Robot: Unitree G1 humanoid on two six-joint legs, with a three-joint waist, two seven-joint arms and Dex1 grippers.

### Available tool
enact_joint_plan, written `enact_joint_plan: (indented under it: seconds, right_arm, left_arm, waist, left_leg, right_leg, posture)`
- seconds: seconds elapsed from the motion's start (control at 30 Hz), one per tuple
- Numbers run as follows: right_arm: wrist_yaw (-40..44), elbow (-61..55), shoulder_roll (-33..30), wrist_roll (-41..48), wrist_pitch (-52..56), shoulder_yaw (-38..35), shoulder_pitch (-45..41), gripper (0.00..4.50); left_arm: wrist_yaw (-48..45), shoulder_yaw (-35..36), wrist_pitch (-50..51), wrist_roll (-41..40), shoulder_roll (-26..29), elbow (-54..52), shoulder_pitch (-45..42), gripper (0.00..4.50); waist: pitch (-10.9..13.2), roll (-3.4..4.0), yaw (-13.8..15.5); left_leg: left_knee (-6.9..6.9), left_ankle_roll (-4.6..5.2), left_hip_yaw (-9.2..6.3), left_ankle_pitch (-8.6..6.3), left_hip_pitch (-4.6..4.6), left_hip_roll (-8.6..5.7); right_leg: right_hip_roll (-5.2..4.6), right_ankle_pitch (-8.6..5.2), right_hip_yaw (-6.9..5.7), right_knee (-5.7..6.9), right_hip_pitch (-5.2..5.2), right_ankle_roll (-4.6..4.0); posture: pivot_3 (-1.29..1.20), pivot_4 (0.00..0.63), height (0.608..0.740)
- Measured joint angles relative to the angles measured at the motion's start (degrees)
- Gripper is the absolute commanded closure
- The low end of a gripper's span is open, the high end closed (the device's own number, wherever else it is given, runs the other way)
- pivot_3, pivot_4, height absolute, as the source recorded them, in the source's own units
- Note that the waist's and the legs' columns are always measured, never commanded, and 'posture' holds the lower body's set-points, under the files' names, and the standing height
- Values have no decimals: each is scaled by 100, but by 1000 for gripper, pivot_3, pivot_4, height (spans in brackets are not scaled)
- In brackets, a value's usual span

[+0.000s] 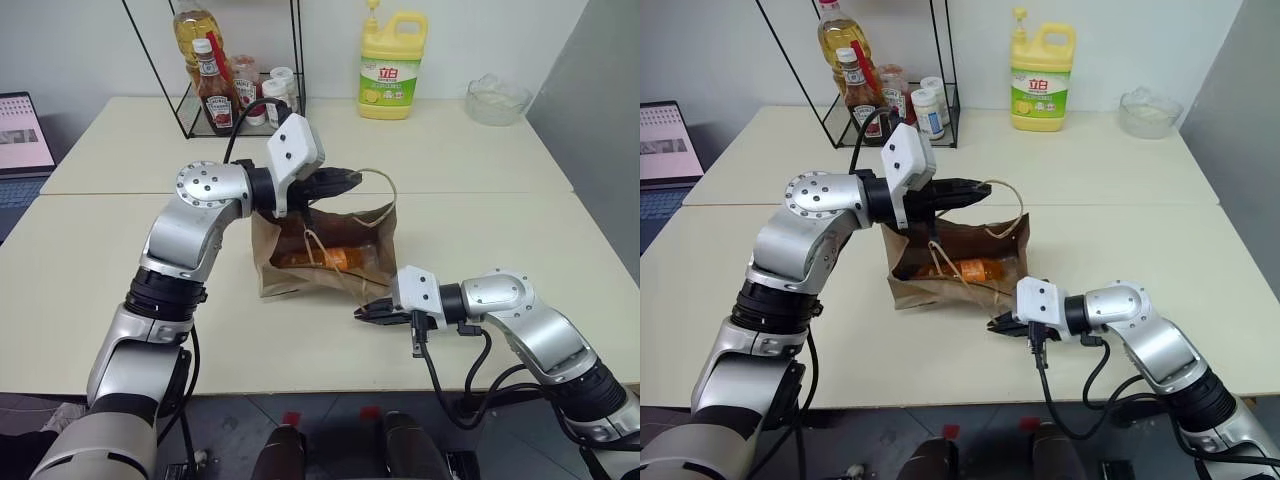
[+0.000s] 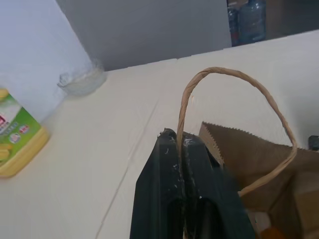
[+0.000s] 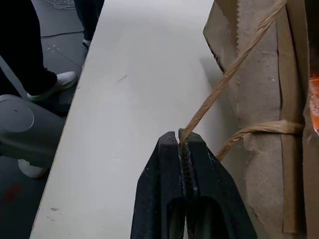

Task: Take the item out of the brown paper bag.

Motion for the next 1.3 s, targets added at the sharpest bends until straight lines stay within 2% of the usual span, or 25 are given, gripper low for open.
enact_joint_plan:
  seconds: [0.2, 0.67, 0.93, 1.3]
  right_arm:
    - [40, -103, -118, 126, 148, -34, 47, 4454]
    - [5, -217, -141, 200, 324, -99, 69, 4454]
    - [-227, 80, 173, 187, 468, -40, 73, 4454]
    - [-230, 82, 180, 203, 662, -41, 86, 4454]
  left_arm:
    - [216, -44, -752, 437, -191, 366, -10, 4500]
    - [388, -58, -1747, 752, -455, 734, -165, 4500]
    - [-138, -58, -1678, 542, -227, 328, 1, 4500]
    - [-251, -90, -2565, 1038, -110, 402, 175, 4500]
  waist:
    - [0, 0, 2]
    - [0, 0, 5]
    - [0, 0, -3]
    - [0, 0, 1]
  left_leg:
    - [1, 0, -1, 0, -1, -1]
    - [2, 0, -1, 0, -2, -3]
    - [2, 0, -2, 0, -1, -3]
    - [2, 0, -2, 0, -1, -3]
  right_leg:
    - [-1, 0, 0, 0, 0, 0]
    - [-2, 0, 0, 0, 1, 0]
    - [-2, 0, -1, 2, 1, 0]
    - [-2, 0, -1, 2, 1, 0]
  posture:
    - [0, 150, 740]
    - [0, 150, 740]
    - [0, 150, 740]
    - [0, 150, 740]
